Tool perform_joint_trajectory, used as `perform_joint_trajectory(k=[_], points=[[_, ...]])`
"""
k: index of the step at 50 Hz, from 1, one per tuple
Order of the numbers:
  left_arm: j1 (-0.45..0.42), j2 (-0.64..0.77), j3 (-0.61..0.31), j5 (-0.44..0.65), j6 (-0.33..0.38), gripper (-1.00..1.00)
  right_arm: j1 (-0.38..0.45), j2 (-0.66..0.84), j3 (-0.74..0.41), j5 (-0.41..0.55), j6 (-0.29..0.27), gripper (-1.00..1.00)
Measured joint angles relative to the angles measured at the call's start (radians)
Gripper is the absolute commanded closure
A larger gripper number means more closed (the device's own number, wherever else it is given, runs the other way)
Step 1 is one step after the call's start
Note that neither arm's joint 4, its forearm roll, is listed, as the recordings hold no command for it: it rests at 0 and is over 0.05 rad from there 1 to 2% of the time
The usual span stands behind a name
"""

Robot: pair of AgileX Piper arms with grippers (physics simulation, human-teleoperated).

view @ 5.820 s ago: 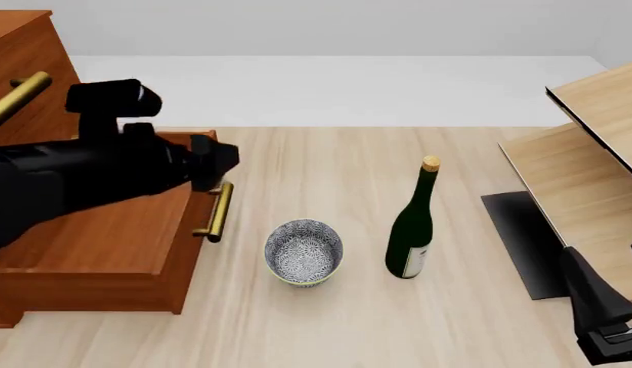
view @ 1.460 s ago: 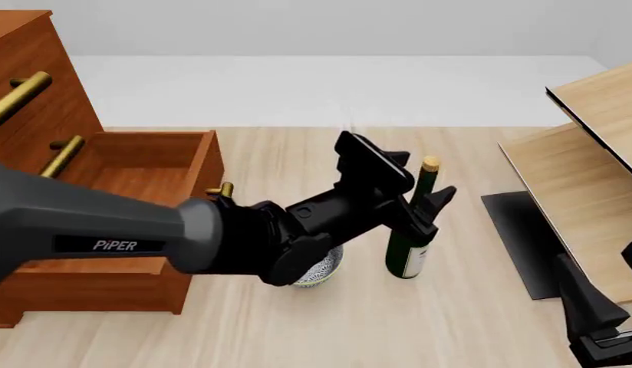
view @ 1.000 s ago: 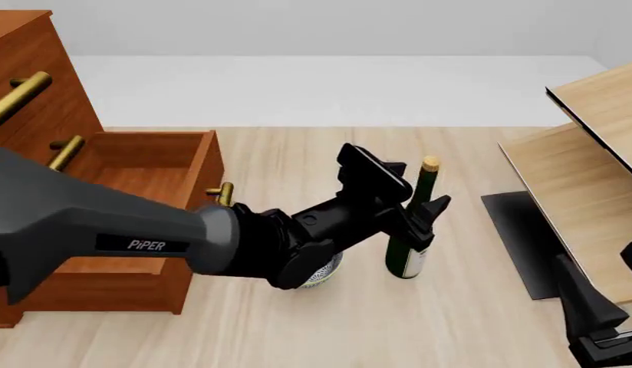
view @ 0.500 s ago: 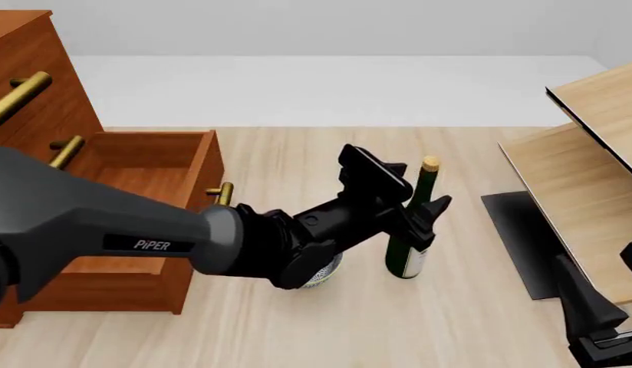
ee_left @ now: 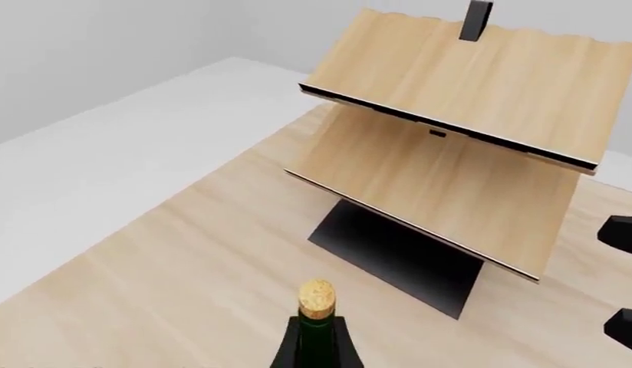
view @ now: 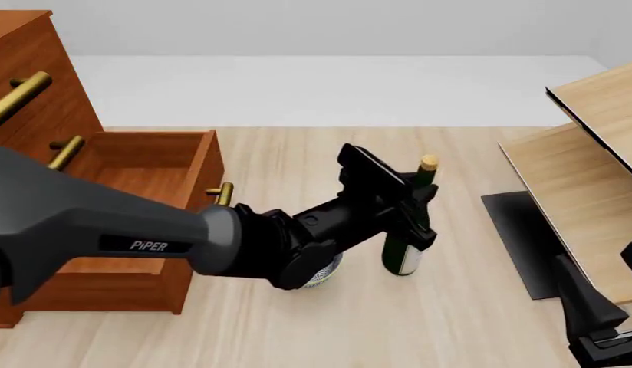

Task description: Put the wine bottle in the bottom drawer of the cabinet.

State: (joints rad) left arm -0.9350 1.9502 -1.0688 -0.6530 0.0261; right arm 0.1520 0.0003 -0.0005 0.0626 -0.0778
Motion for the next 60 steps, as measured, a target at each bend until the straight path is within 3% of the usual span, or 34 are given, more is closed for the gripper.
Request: perform_joint_trajectory(k=[20, 60], points=[[-0.015, -0.069, 0.018, 0.040, -0.001, 1.00, 0.001, 0.000, -0.002, -0.005, 0.000, -1.00], [-0.012, -0.466, 0.098, 0.190, 0.071, 1.00, 0.006, 0.000, -0.013, -0.007, -0.003, -1.00]])
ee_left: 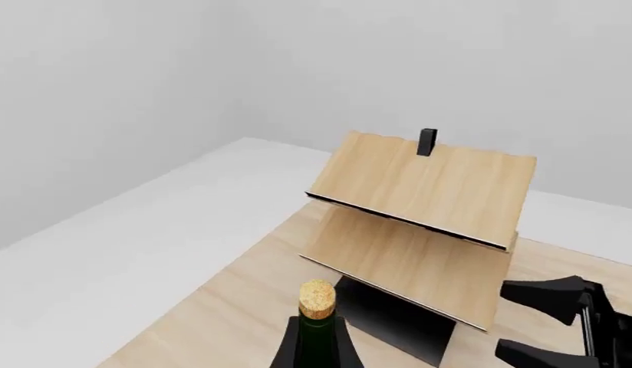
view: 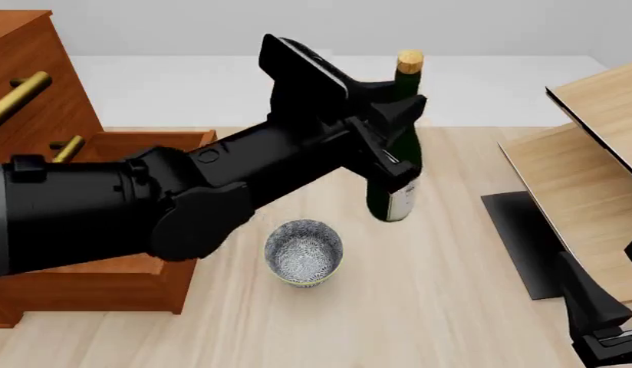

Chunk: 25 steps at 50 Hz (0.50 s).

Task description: Put the wine bottle in the bottom drawer of the cabinet.

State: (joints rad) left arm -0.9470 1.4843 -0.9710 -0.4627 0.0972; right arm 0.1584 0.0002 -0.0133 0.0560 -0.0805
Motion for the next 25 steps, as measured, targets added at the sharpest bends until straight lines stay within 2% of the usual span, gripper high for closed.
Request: perform_joint_trajectory(k=[25], points=[[0.103, -0.261, 0.075, 0.112, 0.047, 1.00, 0.008, 0.000, -0.012, 0.005, 0.000, -1.00]])
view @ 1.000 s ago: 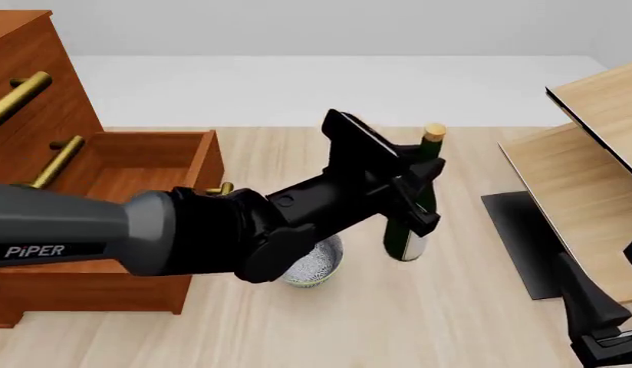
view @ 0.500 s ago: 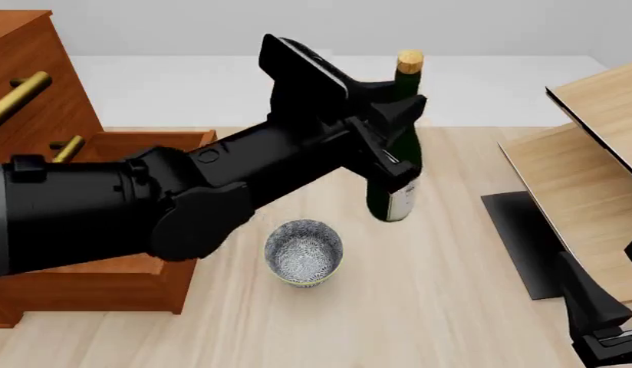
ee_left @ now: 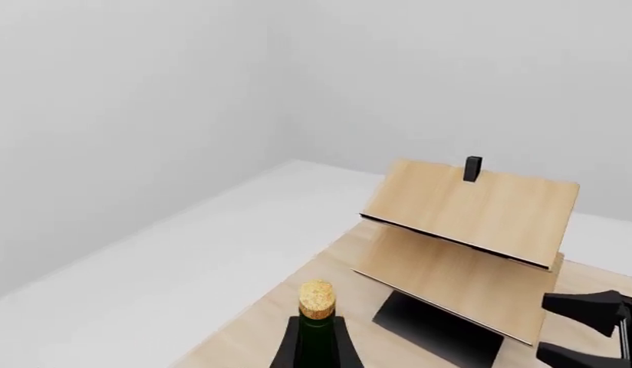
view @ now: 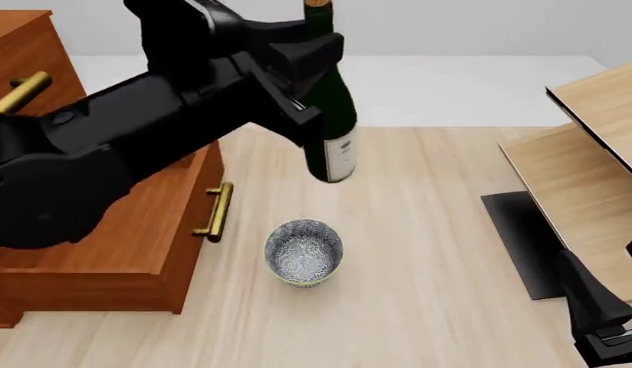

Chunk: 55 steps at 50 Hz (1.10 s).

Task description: Put the wine bottle in the bottom drawer of the cabinet.

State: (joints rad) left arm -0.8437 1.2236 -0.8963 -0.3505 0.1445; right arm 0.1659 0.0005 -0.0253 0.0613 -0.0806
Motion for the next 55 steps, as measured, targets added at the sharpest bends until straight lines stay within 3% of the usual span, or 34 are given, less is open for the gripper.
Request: perform_joint_trajectory(k=[18, 44, 55], points=[[0.085, -0.160, 0.003, 0.113, 0.029, 1.00, 0.002, 0.000, -0.003, 0.001, -0.002, -1.00], [0.231, -0.319, -0.080, 0.371, 0.055, 1.00, 0.010, 0.000, -0.006, 0.001, -0.005, -1.00], [0.331, -0.337, -0.154, 0.531, 0.023, 1.00, 0.017, 0.000, -0.007, 0.001, -0.006, -1.00]])
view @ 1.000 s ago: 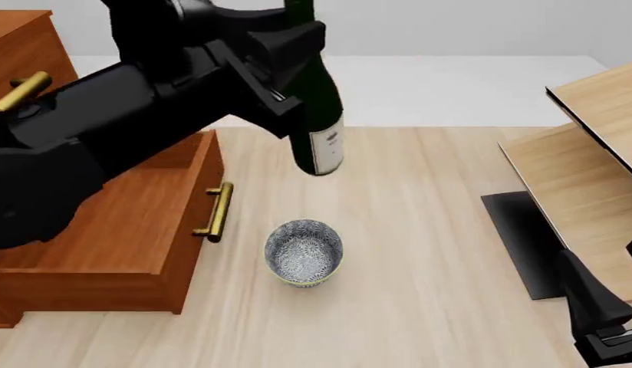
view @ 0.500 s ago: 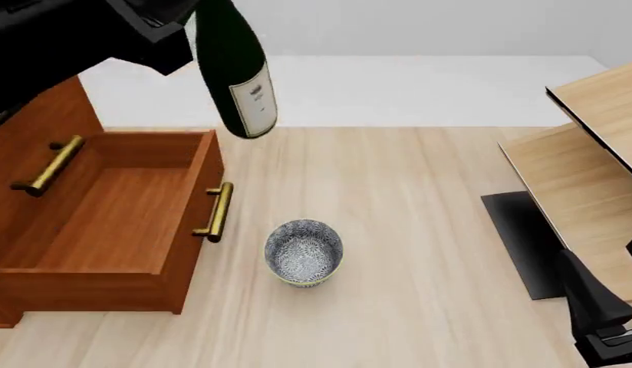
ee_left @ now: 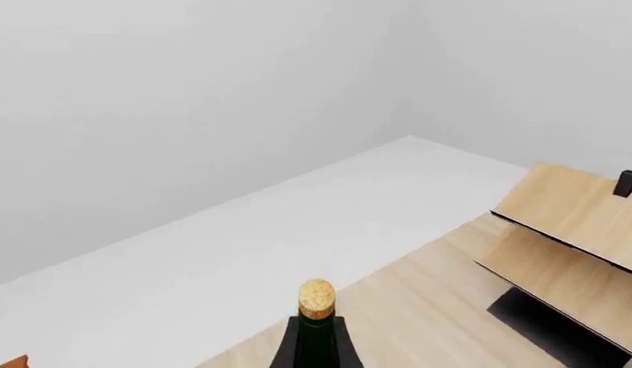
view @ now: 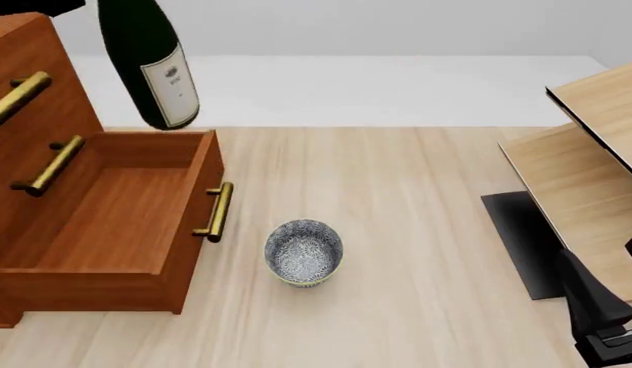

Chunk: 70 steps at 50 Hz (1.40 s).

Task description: Put the wine bottle in the bottom drawer of the cabinet.

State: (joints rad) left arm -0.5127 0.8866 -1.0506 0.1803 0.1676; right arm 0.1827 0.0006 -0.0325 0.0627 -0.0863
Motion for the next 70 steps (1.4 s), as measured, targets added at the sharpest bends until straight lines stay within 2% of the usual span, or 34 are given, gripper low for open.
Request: perform_joint_trajectory(k=[18, 38, 50, 70], points=[[0.108, -0.012, -0.147, 0.258, -0.048, 1.00, 0.009, 0.000, -0.007, 0.002, 0.003, -1.00], [0.157, -0.003, -0.243, 0.470, -0.083, 1.00, 0.020, 0.000, -0.007, 0.001, 0.004, -1.00], [0.183, 0.009, -0.260, 0.546, -0.121, 1.00, 0.023, 0.000, -0.010, 0.001, 0.003, -1.00], [0.196, 0.021, -0.240, 0.610, -0.174, 1.00, 0.023, 0.000, -0.012, 0.003, 0.001, -1.00]])
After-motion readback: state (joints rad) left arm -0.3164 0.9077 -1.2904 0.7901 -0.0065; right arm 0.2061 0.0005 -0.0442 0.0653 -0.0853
